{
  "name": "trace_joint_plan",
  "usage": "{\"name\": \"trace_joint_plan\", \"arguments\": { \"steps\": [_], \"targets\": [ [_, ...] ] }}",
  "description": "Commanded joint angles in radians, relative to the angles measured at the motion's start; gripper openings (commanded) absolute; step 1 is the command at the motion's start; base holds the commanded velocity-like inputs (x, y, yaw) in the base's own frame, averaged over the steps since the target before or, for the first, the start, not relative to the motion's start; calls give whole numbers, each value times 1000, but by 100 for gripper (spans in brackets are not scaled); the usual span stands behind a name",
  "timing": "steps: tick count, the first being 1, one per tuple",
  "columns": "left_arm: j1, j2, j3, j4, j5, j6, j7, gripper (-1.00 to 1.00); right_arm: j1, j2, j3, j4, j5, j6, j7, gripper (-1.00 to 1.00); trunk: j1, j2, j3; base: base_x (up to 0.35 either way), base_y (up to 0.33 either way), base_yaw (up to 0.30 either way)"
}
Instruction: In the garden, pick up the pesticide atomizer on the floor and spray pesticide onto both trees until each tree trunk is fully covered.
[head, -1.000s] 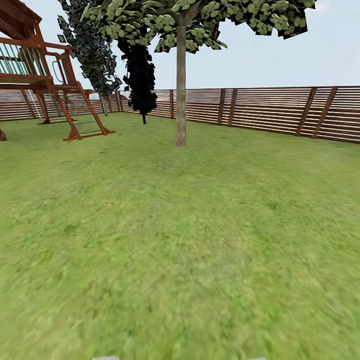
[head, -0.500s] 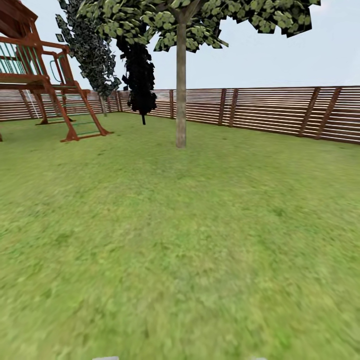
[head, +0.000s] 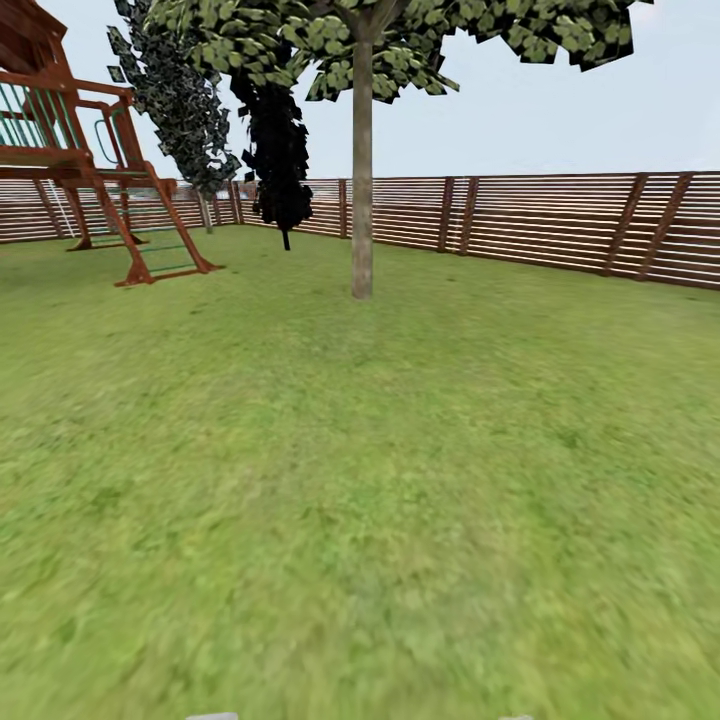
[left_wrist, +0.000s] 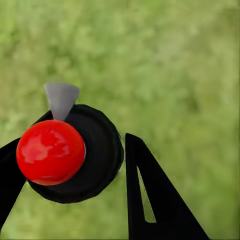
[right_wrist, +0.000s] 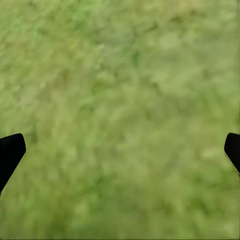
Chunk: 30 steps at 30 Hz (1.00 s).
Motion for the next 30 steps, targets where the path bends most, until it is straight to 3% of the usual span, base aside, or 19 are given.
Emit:
{"name": "trace_joint_plan", "arguments": {
  "steps": [1, 30],
  "targets": [
    [-1, 0, 6, 2, -11, -3, 5, -100, 0, 0, -9, -1, 5, -1, 5, 100, 1, 0, -1, 341, 0, 0],
    [-1, 0, 6, 1, -11, -2, 4, -100, 0, 0, -9, -1, 5, -1, 5, 100, 1, 0, -1, 341, 0, 0]
  ]
}}
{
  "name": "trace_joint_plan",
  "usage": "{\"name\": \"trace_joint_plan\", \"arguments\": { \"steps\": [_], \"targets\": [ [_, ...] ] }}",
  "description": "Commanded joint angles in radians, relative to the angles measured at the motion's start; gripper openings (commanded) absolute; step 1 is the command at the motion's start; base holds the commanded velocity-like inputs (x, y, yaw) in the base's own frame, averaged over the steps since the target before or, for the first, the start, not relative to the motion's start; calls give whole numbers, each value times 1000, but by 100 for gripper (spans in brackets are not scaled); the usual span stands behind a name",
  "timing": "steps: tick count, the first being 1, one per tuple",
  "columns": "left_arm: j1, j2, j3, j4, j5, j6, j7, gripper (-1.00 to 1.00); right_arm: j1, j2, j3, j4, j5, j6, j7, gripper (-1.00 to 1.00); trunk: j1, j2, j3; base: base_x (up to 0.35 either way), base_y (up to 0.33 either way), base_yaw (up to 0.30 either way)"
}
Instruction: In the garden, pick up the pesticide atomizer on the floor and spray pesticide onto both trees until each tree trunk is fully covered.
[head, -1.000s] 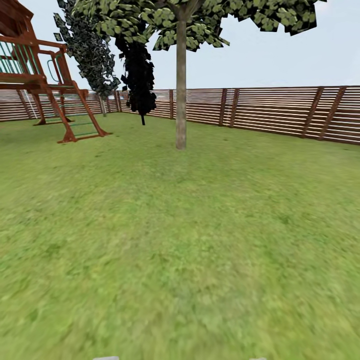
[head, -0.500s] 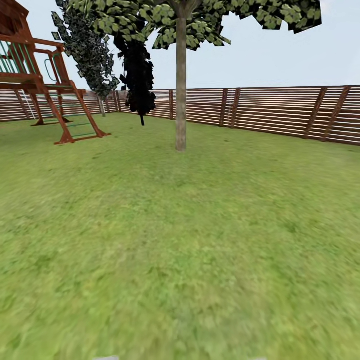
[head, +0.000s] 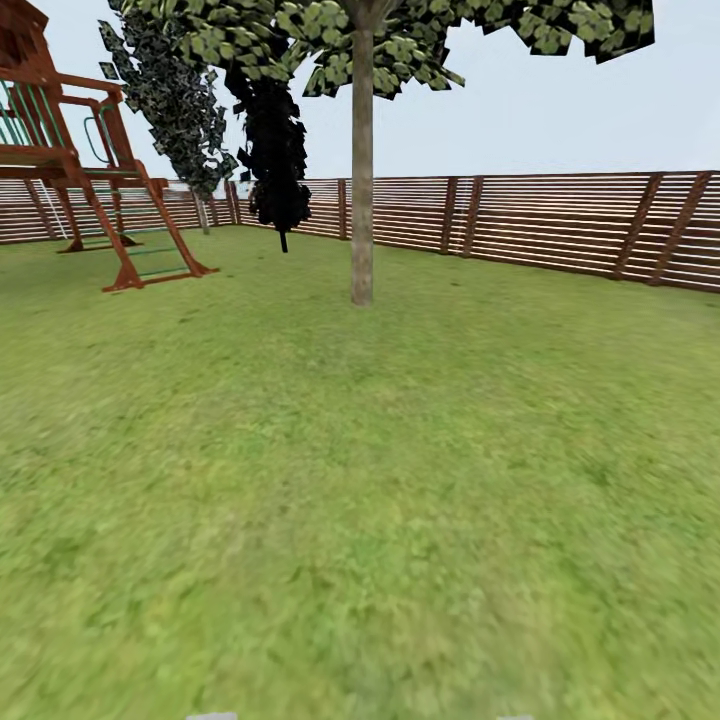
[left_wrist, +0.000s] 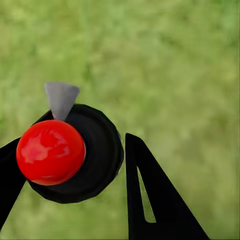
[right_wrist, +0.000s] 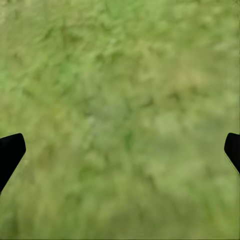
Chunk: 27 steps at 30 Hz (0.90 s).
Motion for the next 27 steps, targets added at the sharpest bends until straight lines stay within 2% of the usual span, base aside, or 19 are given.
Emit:
{"name": "trace_joint_plan", "arguments": {
  "steps": [1, 27],
  "targets": [
    [-1, 0, 6, 1, -11, -3, 5, -100, 0, 1, -9, -1, 5, -1, 5, 100, 1, 0, -1, 341, 0, 0],
    [-1, -1, 6, 1, -11, -4, 5, -100, 0, 0, -9, -1, 5, -1, 5, 100, 1, 0, -1, 341, 0, 0]
  ]
}}
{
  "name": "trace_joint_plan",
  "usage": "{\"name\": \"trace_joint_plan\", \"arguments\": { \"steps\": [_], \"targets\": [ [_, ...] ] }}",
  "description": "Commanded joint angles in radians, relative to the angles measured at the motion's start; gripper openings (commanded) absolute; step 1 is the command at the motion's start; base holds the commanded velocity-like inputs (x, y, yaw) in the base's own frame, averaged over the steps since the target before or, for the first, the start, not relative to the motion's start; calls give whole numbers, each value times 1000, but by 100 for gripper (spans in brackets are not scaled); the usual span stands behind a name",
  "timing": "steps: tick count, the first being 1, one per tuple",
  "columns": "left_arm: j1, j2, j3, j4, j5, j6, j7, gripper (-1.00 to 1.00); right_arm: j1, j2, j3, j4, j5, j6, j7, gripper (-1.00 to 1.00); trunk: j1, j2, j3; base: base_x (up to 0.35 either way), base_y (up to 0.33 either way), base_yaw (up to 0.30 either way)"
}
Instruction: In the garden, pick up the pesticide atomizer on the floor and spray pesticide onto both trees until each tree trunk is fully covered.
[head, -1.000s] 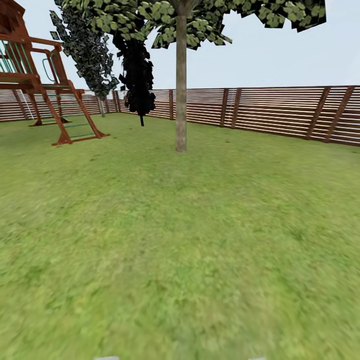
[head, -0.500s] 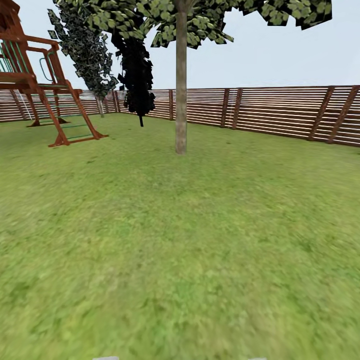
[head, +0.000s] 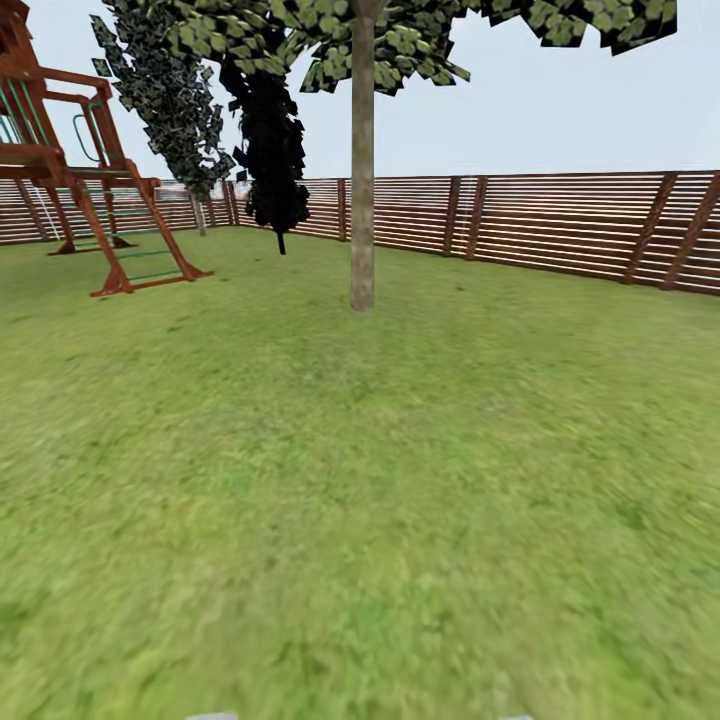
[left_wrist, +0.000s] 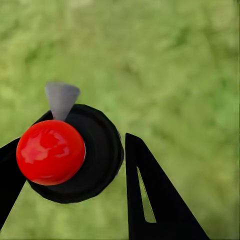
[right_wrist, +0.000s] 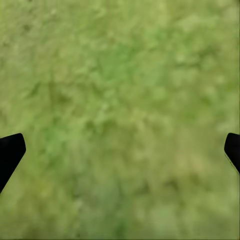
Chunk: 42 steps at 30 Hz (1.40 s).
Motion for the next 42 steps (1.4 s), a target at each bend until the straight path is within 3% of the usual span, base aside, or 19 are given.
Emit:
{"name": "trace_joint_plan", "arguments": {
  "steps": [1, 42],
  "targets": [
    [-1, 0, 6, 1, -11, -3, 5, -100, 0, 1, -9, -1, 5, -1, 5, 100, 1, 0, -1, 341, 0, 0],
    [-1, 1, 6, 1, -11, -2, 5, -100, 0, 1, -9, -1, 5, -1, 5, 100, 1, 0, -1, 341, 0, 0]
  ]
}}
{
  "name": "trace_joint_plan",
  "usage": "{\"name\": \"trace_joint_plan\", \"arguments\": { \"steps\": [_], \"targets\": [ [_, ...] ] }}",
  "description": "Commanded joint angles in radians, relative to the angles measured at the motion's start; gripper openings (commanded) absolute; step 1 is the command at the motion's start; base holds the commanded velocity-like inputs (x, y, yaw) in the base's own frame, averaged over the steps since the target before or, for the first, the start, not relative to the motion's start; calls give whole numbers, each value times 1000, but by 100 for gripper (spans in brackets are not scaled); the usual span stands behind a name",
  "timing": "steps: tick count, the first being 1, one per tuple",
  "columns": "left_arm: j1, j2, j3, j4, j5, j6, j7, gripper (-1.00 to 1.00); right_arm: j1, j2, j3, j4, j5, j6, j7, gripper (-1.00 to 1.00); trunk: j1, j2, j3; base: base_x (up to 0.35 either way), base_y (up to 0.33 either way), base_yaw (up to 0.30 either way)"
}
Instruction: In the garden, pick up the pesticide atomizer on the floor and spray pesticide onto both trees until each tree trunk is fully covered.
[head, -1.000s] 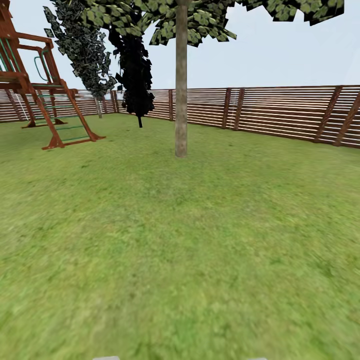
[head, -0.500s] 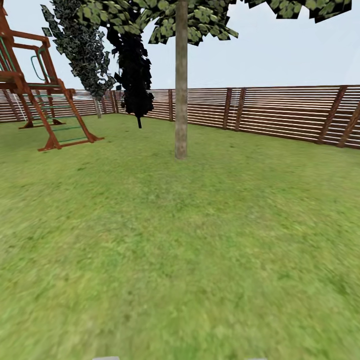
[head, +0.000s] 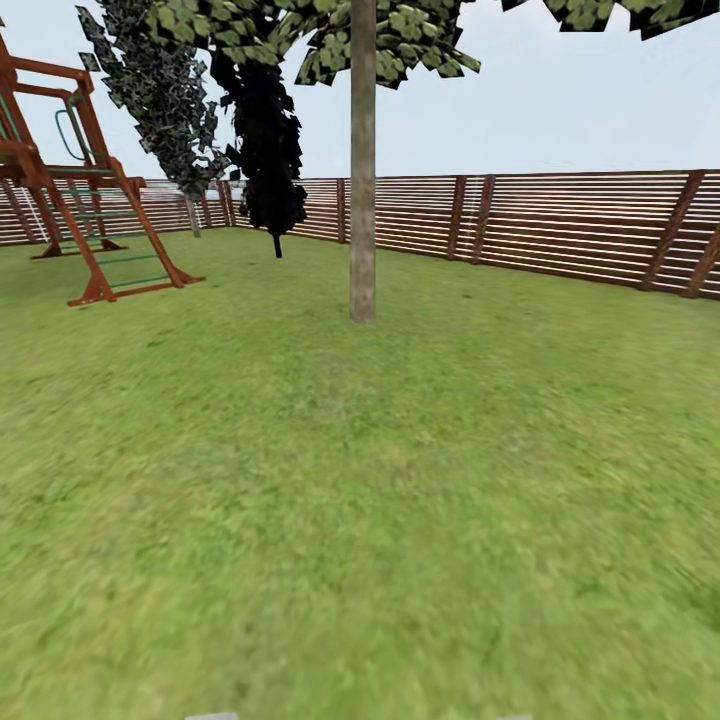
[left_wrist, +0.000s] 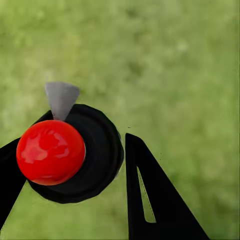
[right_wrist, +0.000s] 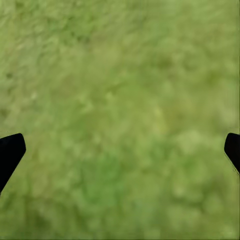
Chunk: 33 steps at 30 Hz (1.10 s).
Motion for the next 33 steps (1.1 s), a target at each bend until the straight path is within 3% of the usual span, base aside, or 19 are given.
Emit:
{"name": "trace_joint_plan", "arguments": {
  "steps": [1, 33],
  "targets": [
    [-1, 0, 6, 2, -11, -4, 5, -100, 0, 0, -9, -1, 5, -1, 5, 100, 1, 0, -1, 341, 0, 0],
    [-1, 0, 6, 1, -11, -4, 5, -100, 0, 0, -9, -2, 5, -1, 5, 100, 1, 0, -1, 341, 0, 0]
  ]
}}
